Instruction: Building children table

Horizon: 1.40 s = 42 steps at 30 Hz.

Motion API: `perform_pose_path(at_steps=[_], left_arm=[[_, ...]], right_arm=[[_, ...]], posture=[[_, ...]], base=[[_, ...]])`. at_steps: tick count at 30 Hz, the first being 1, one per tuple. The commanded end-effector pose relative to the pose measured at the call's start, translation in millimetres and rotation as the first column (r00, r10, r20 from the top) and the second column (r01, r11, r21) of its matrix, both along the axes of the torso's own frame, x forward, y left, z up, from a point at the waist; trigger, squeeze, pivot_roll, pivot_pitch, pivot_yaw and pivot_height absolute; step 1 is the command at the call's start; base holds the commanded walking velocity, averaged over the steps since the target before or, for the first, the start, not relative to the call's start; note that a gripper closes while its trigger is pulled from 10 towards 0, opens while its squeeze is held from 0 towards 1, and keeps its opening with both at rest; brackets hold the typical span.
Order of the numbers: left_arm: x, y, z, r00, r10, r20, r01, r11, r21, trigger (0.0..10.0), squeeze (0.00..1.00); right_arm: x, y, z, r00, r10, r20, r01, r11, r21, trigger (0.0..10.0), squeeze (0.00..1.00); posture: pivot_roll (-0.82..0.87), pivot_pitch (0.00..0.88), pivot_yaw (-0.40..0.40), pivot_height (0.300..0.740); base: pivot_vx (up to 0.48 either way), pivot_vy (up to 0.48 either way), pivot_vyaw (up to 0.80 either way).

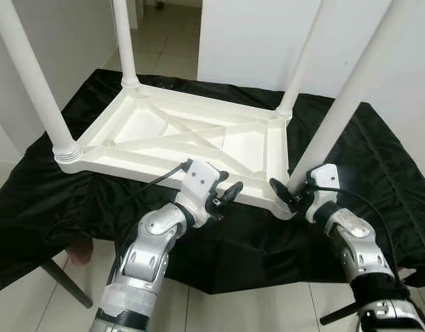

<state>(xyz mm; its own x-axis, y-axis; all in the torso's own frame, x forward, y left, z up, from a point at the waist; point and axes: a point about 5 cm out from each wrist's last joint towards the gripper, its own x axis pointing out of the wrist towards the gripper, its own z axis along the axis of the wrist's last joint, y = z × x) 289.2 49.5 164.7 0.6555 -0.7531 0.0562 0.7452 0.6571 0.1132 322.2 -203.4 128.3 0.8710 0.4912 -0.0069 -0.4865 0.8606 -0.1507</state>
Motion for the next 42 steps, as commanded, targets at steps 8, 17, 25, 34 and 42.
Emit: perform_pose_path(at_steps=[8, 17, 25, 34, 42], left_arm=[[4.5, 3.3, 2.6, 0.994, 0.109, 0.008, -0.109, 0.994, -0.01, 10.0, 0.0], [5.3, 0.0, 2.4, 0.996, 0.093, 0.007, -0.093, 0.996, -0.011, 10.0, 0.0], [5.2, -0.6, 2.2, 0.996, 0.092, 0.006, -0.092, 0.996, -0.011, 10.0, 0.0], [1.8, -1.7, 1.9, 0.996, 0.092, 0.002, -0.092, 0.996, -0.011, 10.0, 0.0], [1.3, 1.0, 1.6, 0.996, 0.092, -0.004, -0.092, 0.996, -0.012, 10.0, 0.0]], right_arm=[[-4.8, 9.2, -12.8, 0.999, -0.01, -0.053, 0.014, 0.997, 0.075, 0.0, 0.0], [-4.1, 13.2, -1.8, 0.959, -0.284, 0.017, 0.277, 0.946, 0.17, 10.0, 0.0], [-5.9, 15.2, 0.4, 0.943, -0.333, 0.025, 0.321, 0.926, 0.199, 10.0, 0.0], [-29.1, 48.8, -14.3, 0.723, -0.684, -0.097, 0.683, 0.688, 0.245, 10.0, 0.0], [-31.8, 58.4, -8.2, 0.743, -0.666, -0.059, 0.658, 0.713, 0.241, 10.0, 0.0]], posture=[[0.06, 0.0, -0.078, 0.74], [0.04, 0.0, -0.069, 0.74], [0.04, 0.0, -0.069, 0.74], [0.04, 0.0, -0.07, 0.74], [0.04, 0.0, -0.06, 0.74]], base=[[0.0, 0.0, 0.0], [0.0, 0.0, 0.0], [0.0, 0.0, 0.0], [0.0, 0.0, 0.0], [0.0, 0.0, 0.0]])
